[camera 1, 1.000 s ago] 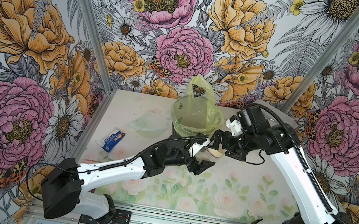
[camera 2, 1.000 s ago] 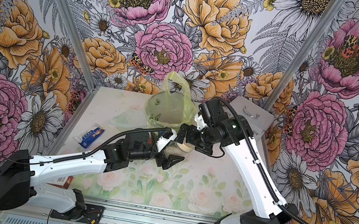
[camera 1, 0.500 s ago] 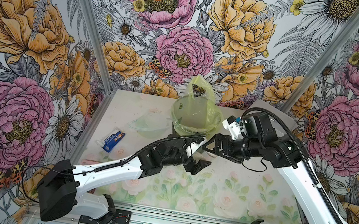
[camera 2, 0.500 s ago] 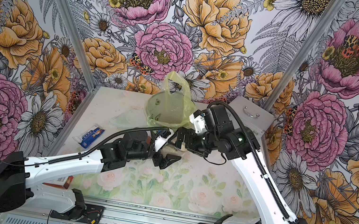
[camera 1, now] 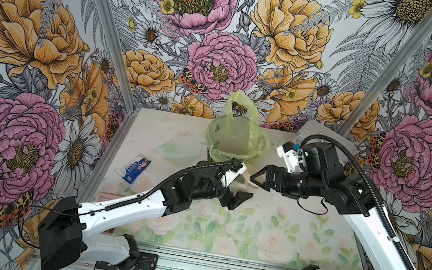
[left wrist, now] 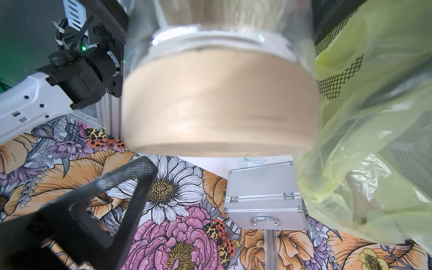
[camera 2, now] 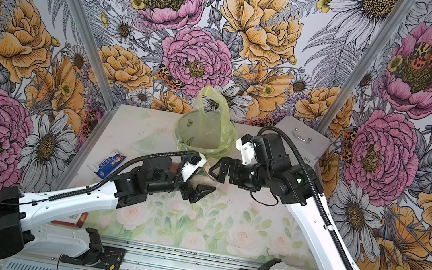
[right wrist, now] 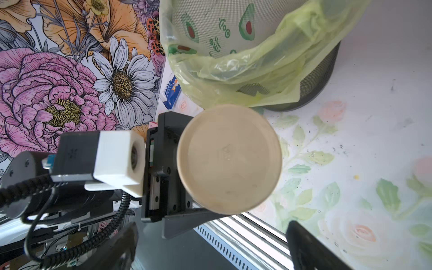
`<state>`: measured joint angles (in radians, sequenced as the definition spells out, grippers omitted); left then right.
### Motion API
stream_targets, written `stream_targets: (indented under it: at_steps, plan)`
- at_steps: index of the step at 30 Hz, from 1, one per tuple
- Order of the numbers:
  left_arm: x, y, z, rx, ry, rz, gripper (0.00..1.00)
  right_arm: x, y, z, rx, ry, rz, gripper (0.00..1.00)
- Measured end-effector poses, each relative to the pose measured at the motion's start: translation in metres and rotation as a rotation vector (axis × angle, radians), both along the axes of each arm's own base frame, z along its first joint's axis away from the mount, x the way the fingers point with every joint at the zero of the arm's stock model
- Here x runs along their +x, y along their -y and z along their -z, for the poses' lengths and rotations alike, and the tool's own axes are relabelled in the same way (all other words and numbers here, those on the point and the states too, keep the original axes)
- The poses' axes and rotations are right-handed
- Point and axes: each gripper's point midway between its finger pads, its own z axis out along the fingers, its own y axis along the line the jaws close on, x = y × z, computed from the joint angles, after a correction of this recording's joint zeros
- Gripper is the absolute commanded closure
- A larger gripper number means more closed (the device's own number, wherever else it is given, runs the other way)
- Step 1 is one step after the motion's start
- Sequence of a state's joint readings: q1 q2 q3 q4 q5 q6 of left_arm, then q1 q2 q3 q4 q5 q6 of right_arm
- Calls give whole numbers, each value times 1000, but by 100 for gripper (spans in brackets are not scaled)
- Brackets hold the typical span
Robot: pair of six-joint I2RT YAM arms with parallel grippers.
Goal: Empty moldy rice from jars
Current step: Pick up the jar from the center of the board, then open the lid of the jar.
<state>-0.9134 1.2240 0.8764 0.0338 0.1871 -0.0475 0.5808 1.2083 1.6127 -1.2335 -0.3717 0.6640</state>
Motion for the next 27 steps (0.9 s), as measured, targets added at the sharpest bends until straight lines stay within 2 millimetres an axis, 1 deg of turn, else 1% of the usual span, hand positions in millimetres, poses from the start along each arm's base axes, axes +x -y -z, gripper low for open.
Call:
stream_targets:
  at_steps: [5,11,15,22,27]
  plan:
    - [1,-4,-7,-18,2,-10,100,7,6,-6,-6,55,46,0]
    - [2,-10,-20,-47,19,-44,100,23,5,-10,39,99,125,0]
    - [8,-16,-26,-49,49,-99,100,27,-3,-12,56,122,150,0]
    - [23,-26,-27,-13,107,-195,100,30,-21,-25,89,185,165,0]
    - [28,-30,-27,1,127,-237,100,36,-35,-20,77,195,170,0]
